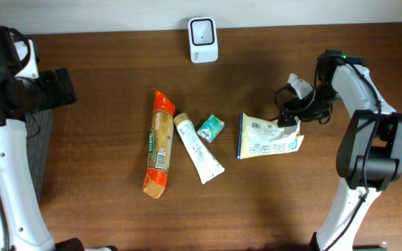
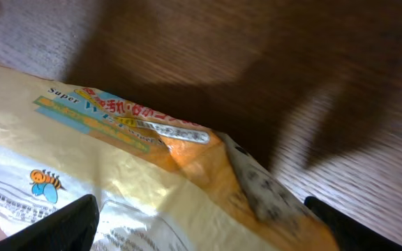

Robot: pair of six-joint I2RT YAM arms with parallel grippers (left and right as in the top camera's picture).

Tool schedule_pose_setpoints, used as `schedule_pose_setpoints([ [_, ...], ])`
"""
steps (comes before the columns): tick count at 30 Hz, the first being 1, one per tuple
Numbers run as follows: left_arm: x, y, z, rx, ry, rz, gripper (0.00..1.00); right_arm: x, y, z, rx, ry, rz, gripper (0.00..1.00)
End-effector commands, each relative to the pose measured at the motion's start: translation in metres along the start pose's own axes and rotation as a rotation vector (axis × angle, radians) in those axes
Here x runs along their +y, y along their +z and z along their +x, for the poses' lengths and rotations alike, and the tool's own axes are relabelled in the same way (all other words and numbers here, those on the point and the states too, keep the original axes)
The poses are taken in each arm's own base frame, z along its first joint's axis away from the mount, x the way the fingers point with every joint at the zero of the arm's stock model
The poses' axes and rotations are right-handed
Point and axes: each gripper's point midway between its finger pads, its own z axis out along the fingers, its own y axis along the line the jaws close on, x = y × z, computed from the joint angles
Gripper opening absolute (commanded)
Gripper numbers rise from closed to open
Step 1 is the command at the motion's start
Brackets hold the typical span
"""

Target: Scan the item barcode

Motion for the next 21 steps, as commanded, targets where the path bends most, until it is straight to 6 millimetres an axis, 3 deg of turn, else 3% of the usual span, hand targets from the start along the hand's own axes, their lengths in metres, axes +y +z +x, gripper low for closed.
schedule_pose_setpoints([
  [1, 0.003, -0.005, -0.002, -0.015, -0.004, -0.010, 0.99, 0.009, 0.022, 0.011, 0.053, -0.005, -0.094, 0.91],
  [4, 0.003, -0.005, -0.002, -0.015, -0.004, -0.010, 0.99, 0.025, 0.035, 0.029, 0.094, 0.015, -0.188, 0.93],
  [5, 0.003, -0.005, -0.002, -0.015, -0.004, -0.010, 0.99, 0.026, 0.041, 0.036, 0.109, 0.022, -0.196, 0.86],
  [6, 0.003, -0.005, -0.003, -0.016, -0.004, -0.010, 0.99, 0.025, 0.047, 0.039, 0.110, 0.025, -0.198, 0.70],
  [7, 0.003, -0.005, -0.003, -0.016, -0.004, -0.010, 0.99, 0.027, 0.053, 0.042, 0.105, 0.032, -0.212, 0.42],
  [10, 0.003, -0.005, -0.003, -0.016, -0.004, -0.009, 0.99, 0.051, 0.054, 0.032, 0.026, 0.070, -0.361, 0.04],
  [13, 0.003, -0.005, -0.002, -0.015, -0.004, -0.010, 0.99, 0.056, 0.042, 0.018, 0.005, 0.212, -0.387, 0.04],
  [14, 0.003, -0.005, -0.002, -0.015, -0.004, -0.010, 0.99, 0.064, 0.030, 0.012, -0.017, 0.209, -0.419, 0.04],
  [18, 0.003, -0.005, -0.002, -0.015, -0.004, -0.010, 0.99, 0.099, -0.052, -0.021, -0.194, 0.180, -0.484, 0.04],
  [21, 0.003, -0.005, -0.002, -0.015, -0.004, -0.010, 0.99, 0.106, -0.081, -0.029, -0.259, 0.243, -0.448, 0.04],
])
